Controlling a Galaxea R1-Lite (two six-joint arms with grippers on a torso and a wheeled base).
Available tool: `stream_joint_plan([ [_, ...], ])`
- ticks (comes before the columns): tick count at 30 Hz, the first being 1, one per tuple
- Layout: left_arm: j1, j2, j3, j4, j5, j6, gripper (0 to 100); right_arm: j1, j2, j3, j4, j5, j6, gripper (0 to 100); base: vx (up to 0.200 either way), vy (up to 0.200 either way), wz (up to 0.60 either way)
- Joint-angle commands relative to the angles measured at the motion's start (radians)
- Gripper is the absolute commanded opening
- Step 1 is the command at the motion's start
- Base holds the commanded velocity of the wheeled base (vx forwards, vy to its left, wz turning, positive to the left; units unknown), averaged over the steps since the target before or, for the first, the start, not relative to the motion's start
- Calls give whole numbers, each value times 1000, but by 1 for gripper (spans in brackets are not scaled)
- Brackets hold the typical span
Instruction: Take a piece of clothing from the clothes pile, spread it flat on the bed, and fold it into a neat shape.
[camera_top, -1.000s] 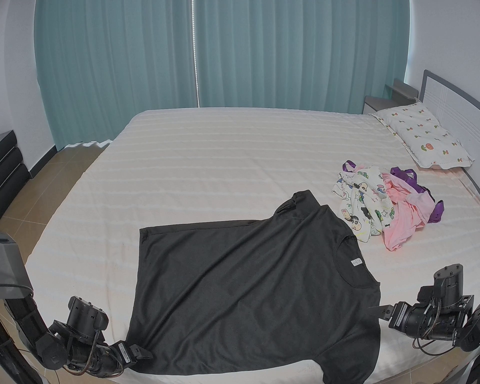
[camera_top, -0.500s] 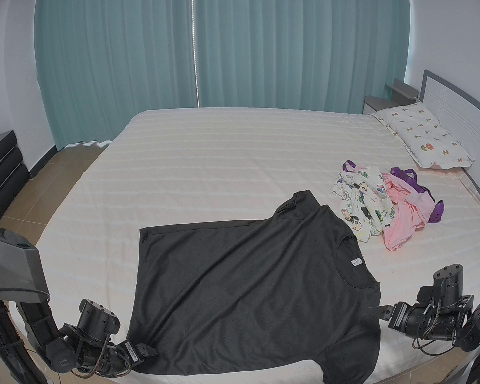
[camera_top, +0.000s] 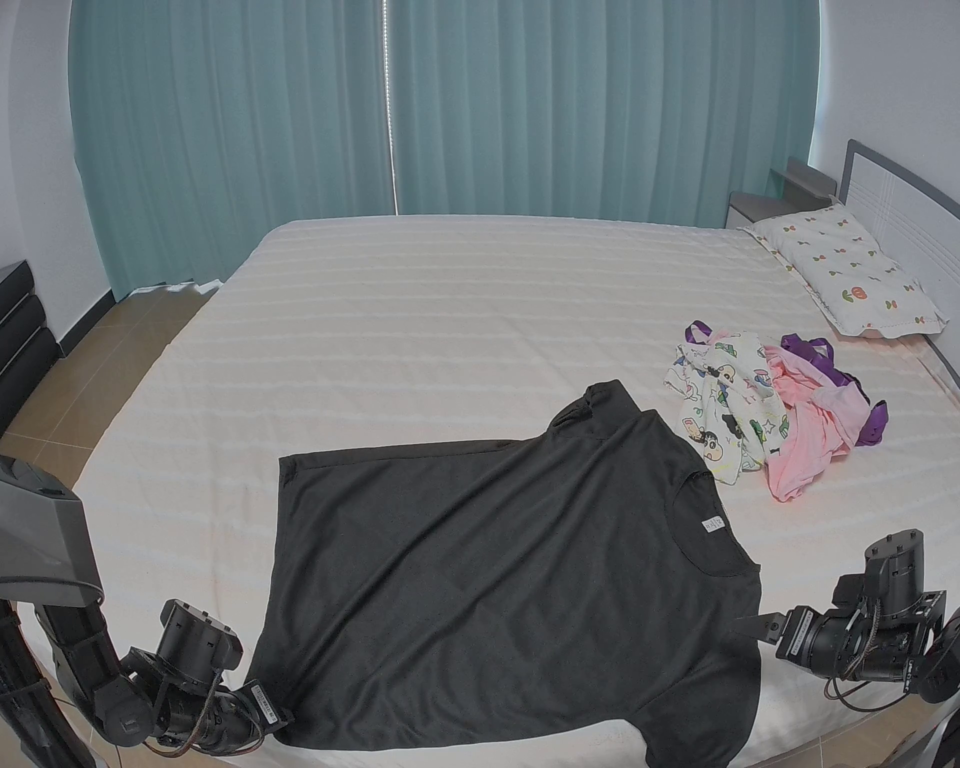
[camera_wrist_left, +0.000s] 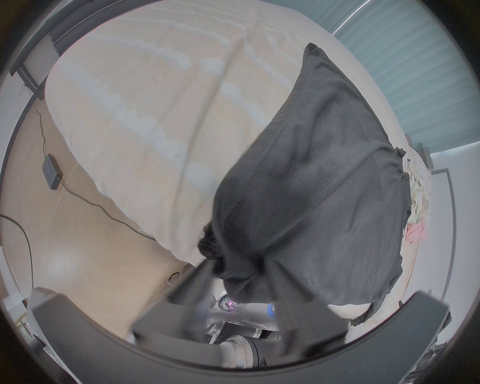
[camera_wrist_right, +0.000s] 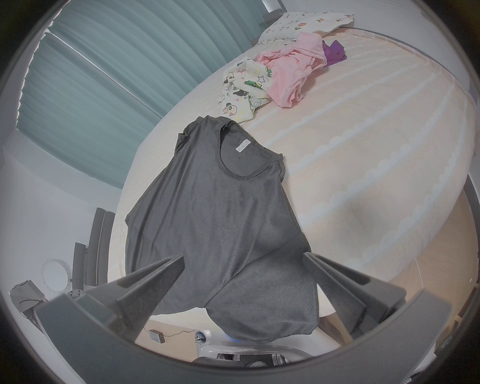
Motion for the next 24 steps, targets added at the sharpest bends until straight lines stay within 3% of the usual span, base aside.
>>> stream_joint_plan([
  [1, 2, -18, 18, 0, 22, -38, 0, -1, 10, 18, 4, 0, 0, 100, 0, 0, 0],
  [8, 17, -125, 5, -46, 26, -49, 0, -2, 32, 18, 16, 8, 0, 100, 0, 0, 0],
  [14, 86, -151, -100, -43, 12, -46, 0, -18, 82, 18, 16, 9, -22, 100, 0, 0, 0],
  [17, 88, -150, -97, -48, -52, -52, 0, -50, 118, 18, 5, 11, -30, 100, 0, 0, 0],
  [19, 98, -148, -82, -46, -141, -57, 0, -79, 145, 12, 1, 17, -42, 100, 0, 0, 0],
  [21, 109, -151, -74, -46, -156, -57, 0, -93, 156, 10, -1, 26, -49, 100, 0, 0, 0],
  [24, 180, -156, -45, -49, -218, -55, 0, -147, 208, -24, -38, 115, -106, 100, 0, 0, 0],
])
